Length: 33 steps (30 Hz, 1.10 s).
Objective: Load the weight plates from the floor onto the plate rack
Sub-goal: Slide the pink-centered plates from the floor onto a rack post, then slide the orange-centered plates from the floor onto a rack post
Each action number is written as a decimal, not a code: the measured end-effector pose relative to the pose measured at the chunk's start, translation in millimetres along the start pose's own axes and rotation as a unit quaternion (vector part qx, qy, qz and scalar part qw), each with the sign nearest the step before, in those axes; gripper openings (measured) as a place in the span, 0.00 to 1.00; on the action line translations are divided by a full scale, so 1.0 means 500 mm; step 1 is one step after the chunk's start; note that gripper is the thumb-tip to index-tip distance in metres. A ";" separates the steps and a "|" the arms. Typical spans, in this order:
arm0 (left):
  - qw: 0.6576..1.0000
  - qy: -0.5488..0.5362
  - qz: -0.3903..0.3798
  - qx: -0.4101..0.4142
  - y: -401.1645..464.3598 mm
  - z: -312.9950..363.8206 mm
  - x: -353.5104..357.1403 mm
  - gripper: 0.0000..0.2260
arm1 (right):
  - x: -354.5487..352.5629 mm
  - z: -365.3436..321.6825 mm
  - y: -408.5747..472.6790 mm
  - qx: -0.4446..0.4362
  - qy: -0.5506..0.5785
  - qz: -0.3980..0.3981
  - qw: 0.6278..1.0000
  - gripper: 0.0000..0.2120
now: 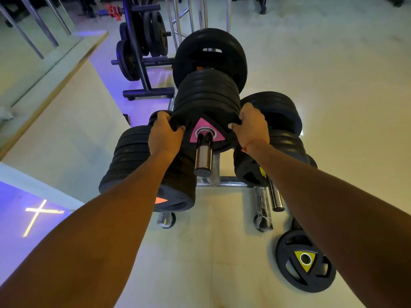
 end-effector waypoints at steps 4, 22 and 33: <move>0.991 0.054 0.086 0.088 -0.032 0.086 0.001 0.17 | -0.034 0.025 -0.017 -0.023 -0.029 -0.049 0.998 0.20; 0.924 0.098 -0.175 0.326 -0.441 0.759 0.533 0.19 | -0.646 0.723 -0.181 0.006 -0.159 -0.157 0.975 0.33; 0.902 0.199 -0.328 0.198 -0.612 0.960 0.877 0.30 | -0.886 1.113 -0.098 -0.002 -0.146 -0.200 0.969 0.30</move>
Point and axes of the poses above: each hand's wrist, its own y-axis towards the middle knuckle, its own x-axis out of the palm, z = x × y, the point moved 3 cm from there along y, towards the middle knuckle, and after that the axes turned 2 degrees about -y, right-handed, at the moved point
